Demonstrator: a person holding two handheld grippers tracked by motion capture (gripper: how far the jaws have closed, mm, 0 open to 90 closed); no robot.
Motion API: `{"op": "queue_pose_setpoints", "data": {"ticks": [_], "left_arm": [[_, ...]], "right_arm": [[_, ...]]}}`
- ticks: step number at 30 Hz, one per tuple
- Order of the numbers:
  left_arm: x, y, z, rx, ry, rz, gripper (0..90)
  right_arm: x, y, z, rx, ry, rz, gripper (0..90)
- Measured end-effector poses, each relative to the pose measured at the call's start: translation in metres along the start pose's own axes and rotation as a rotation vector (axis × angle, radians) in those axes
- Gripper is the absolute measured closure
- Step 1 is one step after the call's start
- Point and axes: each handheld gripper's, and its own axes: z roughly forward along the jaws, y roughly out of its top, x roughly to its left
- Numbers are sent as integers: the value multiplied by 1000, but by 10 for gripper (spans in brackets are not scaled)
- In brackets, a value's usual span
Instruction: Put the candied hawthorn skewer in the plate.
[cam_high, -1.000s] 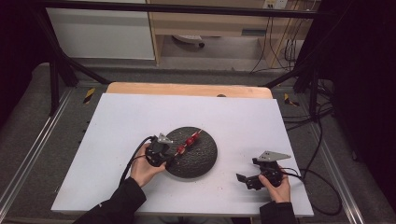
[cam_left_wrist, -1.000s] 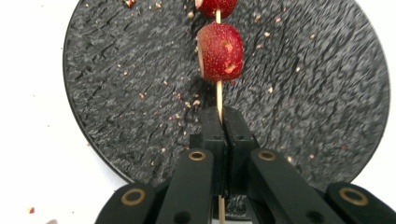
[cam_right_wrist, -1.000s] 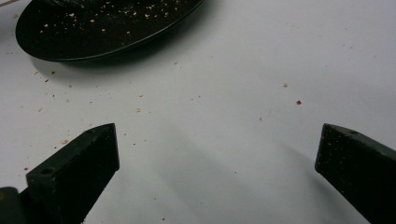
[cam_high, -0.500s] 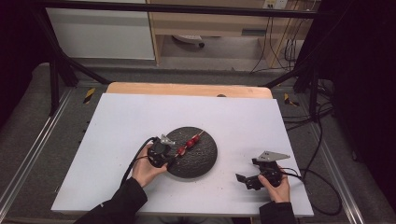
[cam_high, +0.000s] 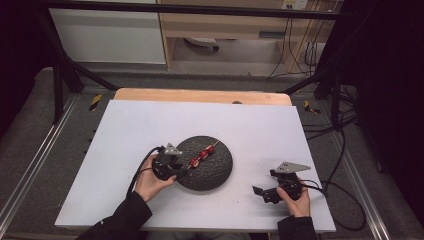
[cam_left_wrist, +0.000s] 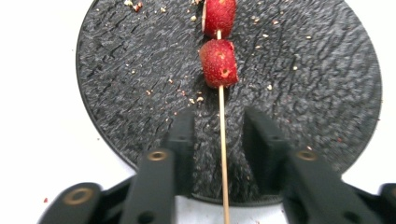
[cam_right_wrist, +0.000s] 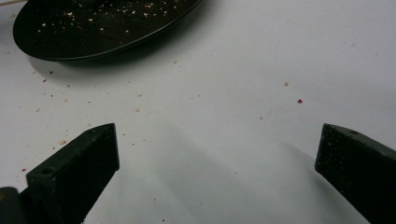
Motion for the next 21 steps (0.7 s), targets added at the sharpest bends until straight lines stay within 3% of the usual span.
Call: {"op": "queue_pose_setpoints", "data": {"ticks": [2, 9, 15, 21], "left_arm": [[1, -2, -4, -5, -9, 14, 501], [7, -11, -20, -35, -26, 46, 313], [17, -23, -33, -73, -28, 30, 192], [29, -41, -44, -99, 4, 30, 88]], "right_arm": [[0, 0, 0, -3, 3, 6, 5], [0, 0, -1, -3, 1, 9, 5], [0, 0, -1, -9, 4, 11, 5], [1, 1, -1, -6, 5, 16, 5]]}}
